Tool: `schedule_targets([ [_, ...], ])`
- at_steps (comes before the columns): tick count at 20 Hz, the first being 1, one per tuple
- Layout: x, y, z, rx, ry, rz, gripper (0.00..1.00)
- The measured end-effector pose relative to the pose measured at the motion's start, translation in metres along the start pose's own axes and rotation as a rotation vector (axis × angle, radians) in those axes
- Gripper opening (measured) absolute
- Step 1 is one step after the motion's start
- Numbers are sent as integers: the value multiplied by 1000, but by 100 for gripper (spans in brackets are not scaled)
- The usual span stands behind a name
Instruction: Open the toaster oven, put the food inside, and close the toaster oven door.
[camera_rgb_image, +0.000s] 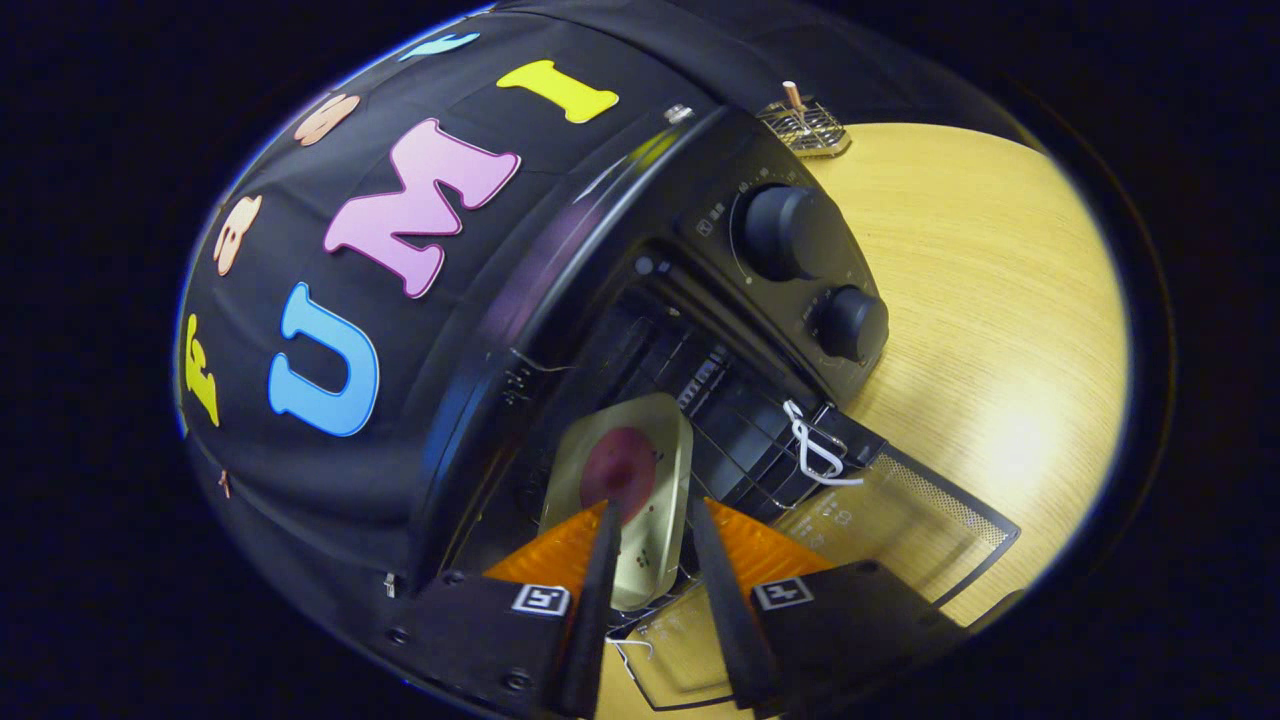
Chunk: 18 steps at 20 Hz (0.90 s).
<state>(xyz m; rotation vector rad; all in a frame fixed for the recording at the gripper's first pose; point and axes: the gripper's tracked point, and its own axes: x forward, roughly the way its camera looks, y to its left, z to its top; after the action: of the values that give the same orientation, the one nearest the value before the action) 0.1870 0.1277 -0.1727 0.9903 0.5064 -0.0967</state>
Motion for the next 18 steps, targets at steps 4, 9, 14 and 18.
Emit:
schedule_targets([
  [4,-21,1,0,-43,-12,1,97],
  [9,-58,1,-6,-150,24,5,98],
  [14,-101,-12,-26,-441,82,1,98],
  [18,-129,-33,-48,-723,94,-7,98],
])
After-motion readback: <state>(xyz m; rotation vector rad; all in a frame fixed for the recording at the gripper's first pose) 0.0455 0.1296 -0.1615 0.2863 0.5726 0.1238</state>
